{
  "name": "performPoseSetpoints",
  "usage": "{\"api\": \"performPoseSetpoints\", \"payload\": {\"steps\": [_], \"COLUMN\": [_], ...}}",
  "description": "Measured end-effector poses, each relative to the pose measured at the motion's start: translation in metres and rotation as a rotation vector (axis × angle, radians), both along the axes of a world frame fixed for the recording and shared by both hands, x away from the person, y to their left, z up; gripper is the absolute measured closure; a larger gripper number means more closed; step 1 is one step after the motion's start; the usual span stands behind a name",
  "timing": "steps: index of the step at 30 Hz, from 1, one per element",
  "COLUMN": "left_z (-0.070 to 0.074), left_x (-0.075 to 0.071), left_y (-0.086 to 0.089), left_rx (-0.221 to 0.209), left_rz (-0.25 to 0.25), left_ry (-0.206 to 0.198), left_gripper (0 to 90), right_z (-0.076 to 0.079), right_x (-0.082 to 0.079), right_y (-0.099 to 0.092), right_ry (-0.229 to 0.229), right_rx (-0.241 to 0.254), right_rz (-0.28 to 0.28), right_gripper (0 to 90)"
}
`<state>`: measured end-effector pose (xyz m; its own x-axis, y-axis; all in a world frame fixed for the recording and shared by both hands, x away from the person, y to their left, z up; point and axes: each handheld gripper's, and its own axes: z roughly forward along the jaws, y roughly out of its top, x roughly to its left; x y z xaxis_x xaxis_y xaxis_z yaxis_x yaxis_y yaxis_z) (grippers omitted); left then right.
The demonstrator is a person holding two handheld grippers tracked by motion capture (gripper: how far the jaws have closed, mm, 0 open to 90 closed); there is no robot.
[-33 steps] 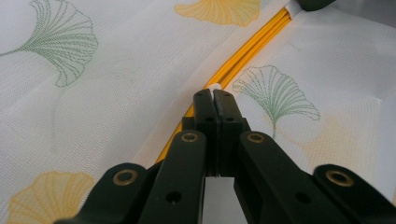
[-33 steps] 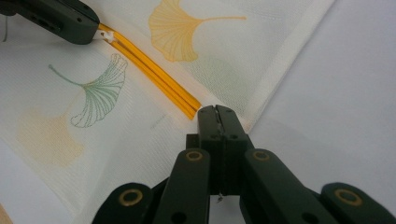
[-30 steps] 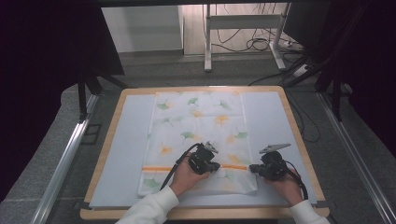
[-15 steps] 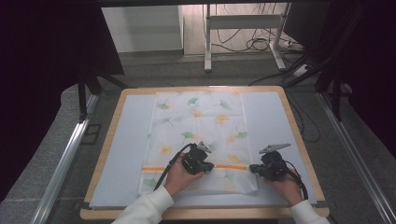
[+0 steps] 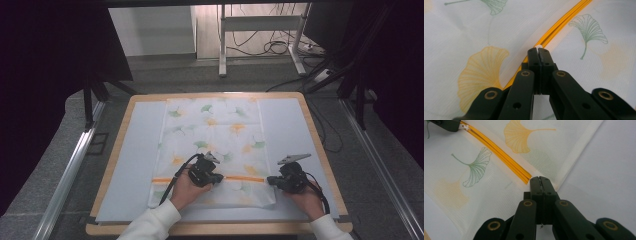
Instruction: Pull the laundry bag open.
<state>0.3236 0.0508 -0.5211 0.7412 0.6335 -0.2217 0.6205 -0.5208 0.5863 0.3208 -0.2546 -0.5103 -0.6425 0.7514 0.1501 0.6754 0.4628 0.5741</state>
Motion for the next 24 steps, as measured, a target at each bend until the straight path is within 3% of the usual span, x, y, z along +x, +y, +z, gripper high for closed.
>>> {"api": "performPoseSetpoints", "payload": {"steps": [24], "left_z": [-0.001], "left_x": [-0.004], "left_y": [0.025], "left_rx": [0.008], "left_rz": [0.042], "left_ry": [-0.012], "left_gripper": [90.0], "right_z": [0.000], "right_x": [0.000], "right_y": [-0.001], "right_ry": [0.005], "right_rx": [0.005], "right_rz": [-0.002], "right_gripper": [89.6]}}
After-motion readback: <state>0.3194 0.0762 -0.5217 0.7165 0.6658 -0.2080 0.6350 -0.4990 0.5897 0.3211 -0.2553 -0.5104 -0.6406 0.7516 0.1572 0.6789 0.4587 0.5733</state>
